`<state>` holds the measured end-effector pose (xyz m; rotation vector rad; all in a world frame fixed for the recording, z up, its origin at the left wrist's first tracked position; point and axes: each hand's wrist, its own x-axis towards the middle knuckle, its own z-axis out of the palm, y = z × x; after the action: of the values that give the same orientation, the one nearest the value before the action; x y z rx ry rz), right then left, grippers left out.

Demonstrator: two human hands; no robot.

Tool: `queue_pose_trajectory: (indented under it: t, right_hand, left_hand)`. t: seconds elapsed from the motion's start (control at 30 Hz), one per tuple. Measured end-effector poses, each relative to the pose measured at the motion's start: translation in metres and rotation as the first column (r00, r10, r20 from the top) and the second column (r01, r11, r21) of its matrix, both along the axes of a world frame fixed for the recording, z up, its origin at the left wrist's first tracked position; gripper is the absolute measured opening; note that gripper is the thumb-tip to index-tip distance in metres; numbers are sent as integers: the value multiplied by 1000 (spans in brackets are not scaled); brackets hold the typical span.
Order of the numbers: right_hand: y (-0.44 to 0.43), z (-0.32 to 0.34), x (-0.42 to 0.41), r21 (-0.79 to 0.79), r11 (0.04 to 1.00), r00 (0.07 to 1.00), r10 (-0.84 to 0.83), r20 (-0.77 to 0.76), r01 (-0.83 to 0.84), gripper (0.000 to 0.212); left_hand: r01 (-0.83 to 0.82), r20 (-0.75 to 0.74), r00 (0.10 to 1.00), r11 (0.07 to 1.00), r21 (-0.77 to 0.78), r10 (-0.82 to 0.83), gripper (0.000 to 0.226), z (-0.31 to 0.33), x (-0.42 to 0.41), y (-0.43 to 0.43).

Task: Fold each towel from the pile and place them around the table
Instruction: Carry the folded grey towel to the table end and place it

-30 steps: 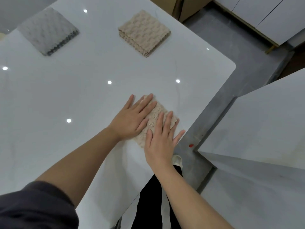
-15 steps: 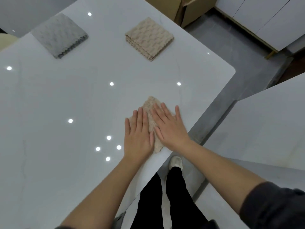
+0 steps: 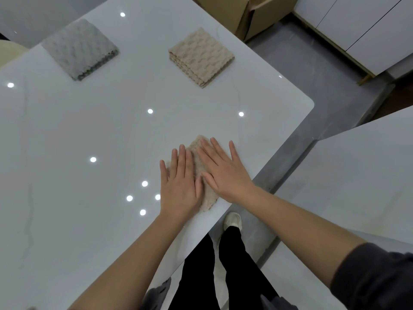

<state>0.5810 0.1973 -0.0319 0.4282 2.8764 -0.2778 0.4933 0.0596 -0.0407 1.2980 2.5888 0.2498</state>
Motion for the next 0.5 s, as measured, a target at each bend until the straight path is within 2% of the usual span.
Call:
queue_pose_trajectory:
  t: [0.13,0.3,0.5]
  right_hand:
    - [21,17,3,-20,1000,1000,-1,9,1,62]
    - [59,36,4,-54,998,995,-8,96,14,61]
    - [125,41,-5,-59,994,984,99,147,-91,65]
  left_hand:
    - [-23,40,999,1000,6,23,66,21,-2,5]
    - [-7,49,999,995,-95,11,70,40,-7,26]
    - [-26,88,995,983,-181,43,66,58,-9,77]
